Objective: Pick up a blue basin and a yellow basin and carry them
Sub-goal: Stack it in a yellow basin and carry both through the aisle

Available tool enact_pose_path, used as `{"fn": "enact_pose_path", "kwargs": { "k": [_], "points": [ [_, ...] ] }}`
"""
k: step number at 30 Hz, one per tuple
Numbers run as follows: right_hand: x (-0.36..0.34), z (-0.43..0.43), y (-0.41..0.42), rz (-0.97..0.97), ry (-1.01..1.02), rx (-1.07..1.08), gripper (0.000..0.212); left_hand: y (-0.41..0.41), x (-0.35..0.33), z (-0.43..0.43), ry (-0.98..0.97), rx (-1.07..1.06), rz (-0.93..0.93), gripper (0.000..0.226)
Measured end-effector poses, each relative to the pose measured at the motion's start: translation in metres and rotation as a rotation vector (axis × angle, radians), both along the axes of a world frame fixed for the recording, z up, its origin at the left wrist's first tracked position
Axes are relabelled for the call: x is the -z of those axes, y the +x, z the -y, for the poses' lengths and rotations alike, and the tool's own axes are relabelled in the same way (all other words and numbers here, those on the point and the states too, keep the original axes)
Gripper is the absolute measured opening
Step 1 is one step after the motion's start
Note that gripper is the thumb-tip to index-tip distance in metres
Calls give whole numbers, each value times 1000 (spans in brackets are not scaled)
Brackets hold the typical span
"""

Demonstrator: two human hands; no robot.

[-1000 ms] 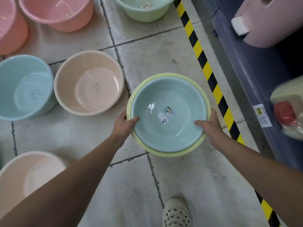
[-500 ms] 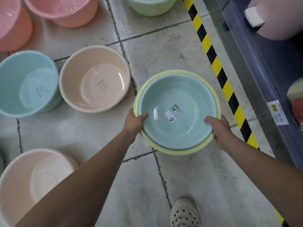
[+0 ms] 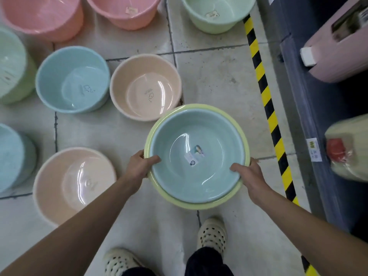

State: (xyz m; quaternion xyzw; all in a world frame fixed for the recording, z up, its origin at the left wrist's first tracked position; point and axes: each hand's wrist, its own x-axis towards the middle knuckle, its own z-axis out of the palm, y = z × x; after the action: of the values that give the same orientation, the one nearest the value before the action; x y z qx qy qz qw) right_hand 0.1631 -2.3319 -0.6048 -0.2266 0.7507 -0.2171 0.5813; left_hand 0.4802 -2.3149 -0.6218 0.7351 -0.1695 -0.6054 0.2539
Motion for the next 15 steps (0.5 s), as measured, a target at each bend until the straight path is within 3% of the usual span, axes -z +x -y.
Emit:
{"fn": "enact_pose_path", "kwargs": {
  "k": [4,10,15],
  "points": [
    [-46,1,51,12,-21,-139,32,50,-42,-38,-46,-99,32,50],
    [-91,6,153,34,-56,-329,31,128,-93,-92,-75,-332,68,34],
    [-98,-3,234,40,-21,-445,33,189,-108,-139,-72,-463,112,41]
  ]
}}
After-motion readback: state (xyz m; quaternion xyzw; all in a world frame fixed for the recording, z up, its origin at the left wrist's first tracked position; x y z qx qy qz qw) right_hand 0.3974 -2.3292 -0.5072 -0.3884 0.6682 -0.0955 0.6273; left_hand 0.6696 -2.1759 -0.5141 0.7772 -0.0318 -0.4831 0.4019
